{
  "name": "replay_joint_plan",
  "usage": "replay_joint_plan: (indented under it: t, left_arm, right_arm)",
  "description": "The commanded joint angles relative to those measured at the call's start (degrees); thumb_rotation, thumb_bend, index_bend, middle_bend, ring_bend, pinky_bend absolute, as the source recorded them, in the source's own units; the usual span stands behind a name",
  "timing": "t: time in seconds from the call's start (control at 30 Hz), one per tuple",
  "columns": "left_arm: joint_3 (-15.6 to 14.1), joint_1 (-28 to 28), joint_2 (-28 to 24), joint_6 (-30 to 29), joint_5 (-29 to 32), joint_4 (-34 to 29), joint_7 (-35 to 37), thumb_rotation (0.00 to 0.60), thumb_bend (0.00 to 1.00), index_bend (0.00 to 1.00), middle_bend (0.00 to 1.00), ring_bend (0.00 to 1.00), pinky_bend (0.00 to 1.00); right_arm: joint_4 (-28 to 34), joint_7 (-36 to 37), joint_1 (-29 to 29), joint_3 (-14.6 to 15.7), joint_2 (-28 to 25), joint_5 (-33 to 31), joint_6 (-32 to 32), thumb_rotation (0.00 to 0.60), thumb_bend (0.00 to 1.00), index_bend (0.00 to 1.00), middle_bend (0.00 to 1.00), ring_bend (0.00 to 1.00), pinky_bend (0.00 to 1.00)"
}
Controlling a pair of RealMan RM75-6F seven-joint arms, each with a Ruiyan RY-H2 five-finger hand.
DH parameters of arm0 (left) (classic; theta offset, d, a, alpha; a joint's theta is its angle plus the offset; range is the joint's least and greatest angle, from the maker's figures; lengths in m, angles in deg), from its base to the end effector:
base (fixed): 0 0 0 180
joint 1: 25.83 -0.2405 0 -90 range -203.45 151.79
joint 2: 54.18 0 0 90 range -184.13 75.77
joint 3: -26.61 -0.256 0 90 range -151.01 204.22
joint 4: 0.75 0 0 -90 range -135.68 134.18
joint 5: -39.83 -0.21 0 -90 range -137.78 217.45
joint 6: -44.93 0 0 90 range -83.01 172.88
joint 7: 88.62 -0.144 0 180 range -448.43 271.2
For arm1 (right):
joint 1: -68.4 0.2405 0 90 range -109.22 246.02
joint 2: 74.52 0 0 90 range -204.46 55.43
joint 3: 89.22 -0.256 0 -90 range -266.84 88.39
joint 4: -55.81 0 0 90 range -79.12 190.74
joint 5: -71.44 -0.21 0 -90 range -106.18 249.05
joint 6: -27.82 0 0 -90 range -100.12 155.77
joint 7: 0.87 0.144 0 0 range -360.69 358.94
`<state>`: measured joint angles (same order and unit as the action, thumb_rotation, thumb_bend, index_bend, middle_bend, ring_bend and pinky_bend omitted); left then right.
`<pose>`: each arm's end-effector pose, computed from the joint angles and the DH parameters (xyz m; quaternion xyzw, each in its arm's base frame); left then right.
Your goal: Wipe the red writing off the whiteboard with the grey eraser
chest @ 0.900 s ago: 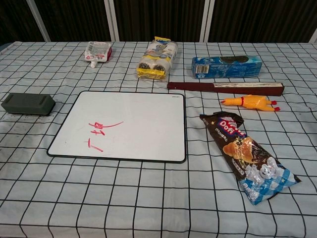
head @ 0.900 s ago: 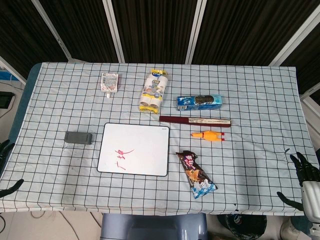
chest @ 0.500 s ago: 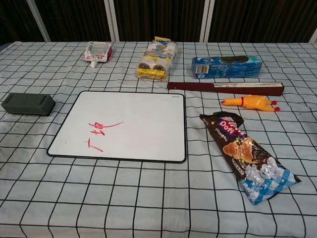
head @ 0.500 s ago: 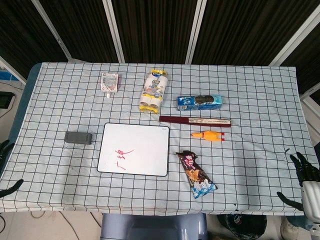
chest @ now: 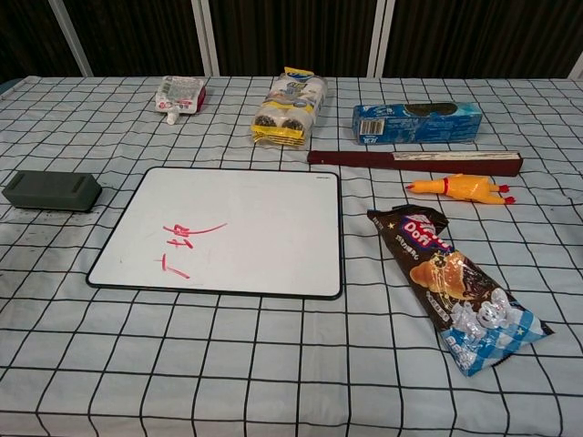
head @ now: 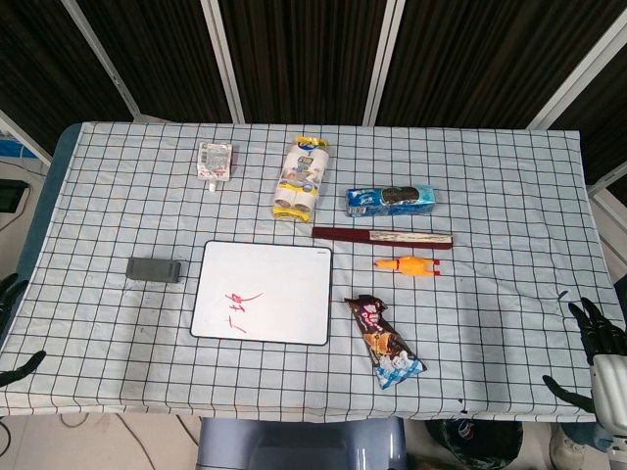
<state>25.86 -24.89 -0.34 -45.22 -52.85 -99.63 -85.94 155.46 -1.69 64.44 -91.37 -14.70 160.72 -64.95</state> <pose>-0.2955 0.1460 0.2007 -0.6134 -0.3722 -0.3915 0.5761 -0.3012 -0.1308 0.1845 0.5509 -0.3943 0.4007 0.6168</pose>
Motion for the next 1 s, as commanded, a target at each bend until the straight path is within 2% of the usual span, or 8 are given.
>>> replay_joint_plan:
  t: [0.03, 0.3, 0.5, 0.73, 1.0]
  left_arm:
    - [-0.04, 0.44, 0.19, 0.56, -0.43, 0.10, -0.50, 0.600, 0.15, 0.00, 0.00, 0.00, 0.00]
    - [1.02, 2.21, 0.79, 3.33, 1.31, -1.08, -3.61, 0.600, 0.15, 0.00, 0.00, 0.00, 0.00]
    - [3.12, 5.73, 0.22, 7.41, 2.88, -3.99, -8.27, 0.600, 0.15, 0.00, 0.00, 0.00, 0.01]
    - [6.23, 11.58, 0.20, 16.75, 10.50, -5.94, -14.90, 0.600, 0.15, 0.00, 0.00, 0.00, 0.01]
    - [10.17, 19.08, 1.96, 26.18, 19.11, -2.46, -20.47, 0.600, 0.15, 0.00, 0.00, 0.00, 0.01]
  right_arm:
    - [0.08, 0.07, -0.02, 0.00, -0.02, -0.03, -0.02, 0.600, 0.13, 0.01, 0.04, 0.14, 0.19]
    - [0.17, 0.47, -0.05, 0.01, -0.09, -0.32, 0.16, 0.600, 0.13, 0.01, 0.04, 0.14, 0.19]
    - [0.18, 0.58, 0.07, -0.01, -0.16, -0.41, 0.42, 0.600, 0.13, 0.01, 0.04, 0.14, 0.19]
    - [0.23, 0.41, 0.07, -0.04, -0.08, -0.67, 0.55, 0.600, 0.13, 0.01, 0.04, 0.14, 0.19]
    - [0.27, 0.16, 0.14, -0.18, 0.02, -0.97, 0.68, 0.600, 0.13, 0.01, 0.04, 0.14, 0.19]
